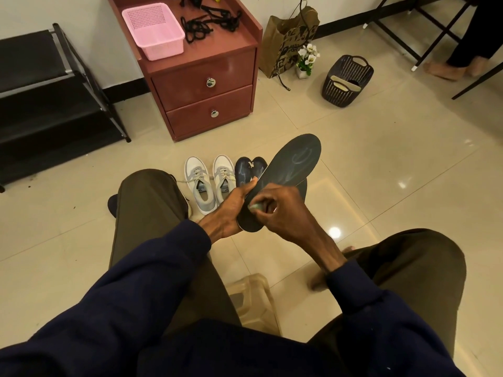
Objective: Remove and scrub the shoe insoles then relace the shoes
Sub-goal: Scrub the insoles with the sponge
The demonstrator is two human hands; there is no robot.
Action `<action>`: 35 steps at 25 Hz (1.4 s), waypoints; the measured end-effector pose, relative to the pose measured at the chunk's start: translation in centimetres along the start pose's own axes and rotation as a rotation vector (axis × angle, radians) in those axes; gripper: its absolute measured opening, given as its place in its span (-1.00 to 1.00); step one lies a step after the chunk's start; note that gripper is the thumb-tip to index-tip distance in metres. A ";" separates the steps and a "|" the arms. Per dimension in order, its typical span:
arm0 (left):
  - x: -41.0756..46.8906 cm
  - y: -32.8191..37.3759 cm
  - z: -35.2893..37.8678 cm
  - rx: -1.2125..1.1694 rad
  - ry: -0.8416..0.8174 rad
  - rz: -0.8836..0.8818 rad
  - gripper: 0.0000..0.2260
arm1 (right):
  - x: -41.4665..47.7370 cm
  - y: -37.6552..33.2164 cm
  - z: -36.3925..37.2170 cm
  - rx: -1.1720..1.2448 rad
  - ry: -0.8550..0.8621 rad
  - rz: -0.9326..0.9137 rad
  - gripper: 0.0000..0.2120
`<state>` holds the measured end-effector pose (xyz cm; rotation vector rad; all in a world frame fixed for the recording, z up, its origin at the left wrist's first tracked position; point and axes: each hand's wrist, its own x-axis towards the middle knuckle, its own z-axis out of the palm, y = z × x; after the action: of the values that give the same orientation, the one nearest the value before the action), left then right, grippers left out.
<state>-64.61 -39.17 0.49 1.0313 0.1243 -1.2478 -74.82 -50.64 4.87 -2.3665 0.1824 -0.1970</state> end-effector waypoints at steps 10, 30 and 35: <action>-0.5 0.0 -0.1 0.157 -0.043 -0.083 -0.61 | 0.1 0.2 -0.3 0.052 -0.062 0.049 -0.86; -0.8 -0.1 -0.2 0.156 -0.038 -0.086 -0.59 | 0.1 0.0 0.0 0.103 -0.110 0.078 -0.88; -0.4 0.3 -0.7 0.166 -0.120 -0.114 -0.48 | 1.2 2.5 -1.4 -0.098 0.288 0.221 -0.88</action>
<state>-64.24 -38.39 0.52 1.1012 -0.0140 -1.4390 -74.11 -53.63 4.24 -2.3836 0.5996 -0.4296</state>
